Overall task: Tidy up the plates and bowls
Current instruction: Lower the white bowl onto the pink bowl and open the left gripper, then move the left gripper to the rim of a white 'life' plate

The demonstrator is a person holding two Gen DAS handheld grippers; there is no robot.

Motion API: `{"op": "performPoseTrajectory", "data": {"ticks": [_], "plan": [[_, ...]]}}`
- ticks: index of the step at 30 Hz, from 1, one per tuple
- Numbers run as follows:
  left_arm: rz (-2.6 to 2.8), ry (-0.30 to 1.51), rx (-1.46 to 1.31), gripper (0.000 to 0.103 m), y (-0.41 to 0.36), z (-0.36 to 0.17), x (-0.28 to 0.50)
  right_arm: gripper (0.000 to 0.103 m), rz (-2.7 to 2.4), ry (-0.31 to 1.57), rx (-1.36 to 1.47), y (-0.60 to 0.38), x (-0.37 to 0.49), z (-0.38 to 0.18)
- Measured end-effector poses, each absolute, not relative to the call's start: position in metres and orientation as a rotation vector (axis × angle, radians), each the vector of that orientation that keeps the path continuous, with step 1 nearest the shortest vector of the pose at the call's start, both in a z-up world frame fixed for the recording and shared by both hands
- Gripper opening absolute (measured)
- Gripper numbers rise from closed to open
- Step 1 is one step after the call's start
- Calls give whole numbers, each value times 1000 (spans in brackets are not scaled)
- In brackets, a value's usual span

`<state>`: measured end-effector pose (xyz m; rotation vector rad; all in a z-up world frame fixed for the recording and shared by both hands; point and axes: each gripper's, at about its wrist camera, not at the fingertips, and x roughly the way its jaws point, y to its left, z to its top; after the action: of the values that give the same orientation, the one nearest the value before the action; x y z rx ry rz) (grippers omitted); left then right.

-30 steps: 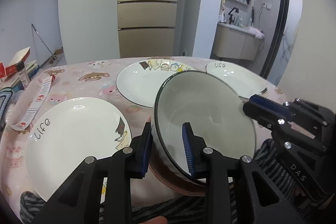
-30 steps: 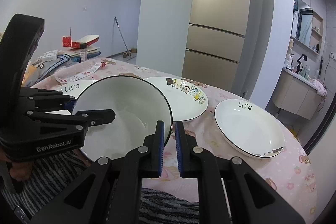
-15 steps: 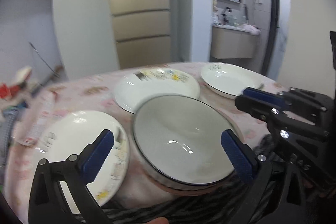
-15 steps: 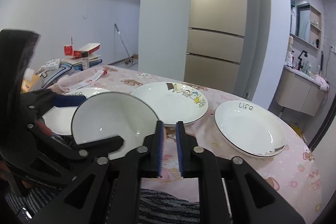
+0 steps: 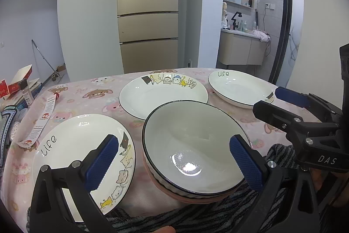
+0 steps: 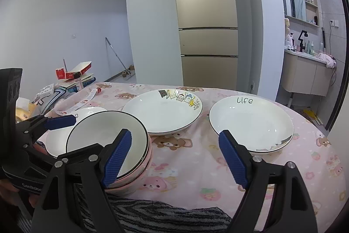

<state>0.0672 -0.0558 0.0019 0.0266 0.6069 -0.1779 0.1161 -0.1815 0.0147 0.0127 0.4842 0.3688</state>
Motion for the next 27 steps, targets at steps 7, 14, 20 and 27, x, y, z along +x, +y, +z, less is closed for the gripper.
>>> {"op": "performPoseTrajectory", "data": {"ticks": [7, 14, 20, 27], "plan": [[-192, 601, 23, 103, -57, 3, 66, 98, 365, 517, 60, -191, 124, 11], [-164, 606, 49, 103, -60, 2, 66, 103, 403, 493, 46, -186, 118, 13], [-163, 619, 27, 103, -55, 0, 70, 103, 405, 470, 30, -183, 114, 16], [-150, 600, 36, 103, -55, 0, 68, 103, 410, 453, 22, -184, 111, 17]]}}
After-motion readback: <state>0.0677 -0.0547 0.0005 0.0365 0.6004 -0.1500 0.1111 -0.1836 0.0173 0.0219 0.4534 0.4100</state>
